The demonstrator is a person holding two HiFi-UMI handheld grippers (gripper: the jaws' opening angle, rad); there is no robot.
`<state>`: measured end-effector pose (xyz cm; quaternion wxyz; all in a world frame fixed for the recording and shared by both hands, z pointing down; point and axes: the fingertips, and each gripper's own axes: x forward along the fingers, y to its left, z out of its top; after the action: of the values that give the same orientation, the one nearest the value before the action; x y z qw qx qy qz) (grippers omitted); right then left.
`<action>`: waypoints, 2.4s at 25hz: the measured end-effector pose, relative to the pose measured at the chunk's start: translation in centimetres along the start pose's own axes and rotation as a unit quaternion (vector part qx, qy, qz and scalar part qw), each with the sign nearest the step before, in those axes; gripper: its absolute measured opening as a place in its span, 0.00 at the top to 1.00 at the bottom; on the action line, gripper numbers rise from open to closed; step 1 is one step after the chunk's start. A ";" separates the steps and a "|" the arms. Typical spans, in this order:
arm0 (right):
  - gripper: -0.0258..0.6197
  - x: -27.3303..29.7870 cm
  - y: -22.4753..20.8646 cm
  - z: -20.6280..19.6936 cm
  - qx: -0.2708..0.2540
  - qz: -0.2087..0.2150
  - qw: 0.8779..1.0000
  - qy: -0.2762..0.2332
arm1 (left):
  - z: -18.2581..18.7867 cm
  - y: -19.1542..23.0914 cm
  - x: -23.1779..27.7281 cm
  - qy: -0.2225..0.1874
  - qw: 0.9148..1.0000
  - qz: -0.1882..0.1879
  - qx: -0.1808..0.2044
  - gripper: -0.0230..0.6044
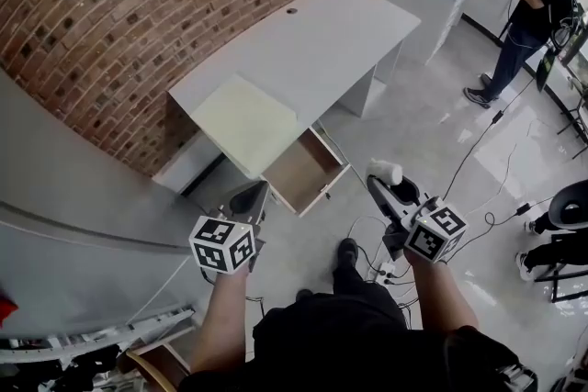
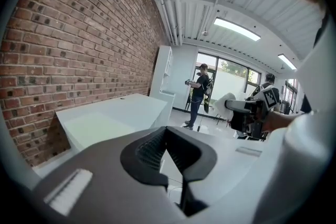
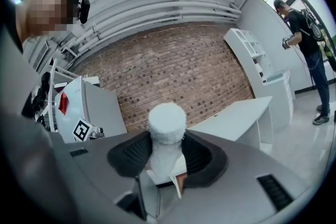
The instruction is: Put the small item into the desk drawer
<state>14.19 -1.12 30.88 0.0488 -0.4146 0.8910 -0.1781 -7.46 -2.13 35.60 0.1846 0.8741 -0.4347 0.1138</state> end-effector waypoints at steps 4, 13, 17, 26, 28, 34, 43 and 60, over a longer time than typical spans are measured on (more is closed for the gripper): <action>0.71 1.7 -4.3 1.0 0.009 0.005 1.000 0.003 | 1.4 -0.2 4.2 0.010 1.000 0.001 0.004 0.95; 0.71 4.9 -9.9 2.0 0.021 0.036 0.999 0.020 | 2.5 0.3 9.3 0.024 0.999 0.026 -0.010 0.95; 0.71 5.8 -10.4 1.5 0.017 0.053 0.998 0.041 | 2.9 0.9 10.0 0.016 0.999 0.040 -0.019 0.94; 0.71 8.2 -8.0 -1.0 -0.002 0.042 0.995 0.086 | 1.1 3.7 9.2 0.010 0.999 0.027 -0.046 0.95; 0.71 8.4 -7.0 -2.1 -0.011 0.039 0.994 0.102 | 0.4 4.3 8.8 0.008 0.999 0.021 -0.048 0.95; 0.71 9.1 -5.3 -6.6 -0.005 0.026 0.989 0.148 | -3.5 5.3 9.0 0.024 0.997 0.007 -0.077 0.95; 0.71 12.7 -9.0 -13.4 0.002 0.034 0.976 0.217 | -8.1 6.8 13.2 0.072 0.993 0.003 -0.091 0.95; 0.71 20.3 -15.0 -29.4 -0.019 0.076 0.933 0.350 | -19.8 9.7 20.5 0.135 0.980 0.010 -0.148 0.95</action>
<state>4.88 -17.23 64.90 -0.2608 -0.2582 0.8837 -0.2904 -3.78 -13.87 63.05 0.3676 0.8094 -0.4264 0.1674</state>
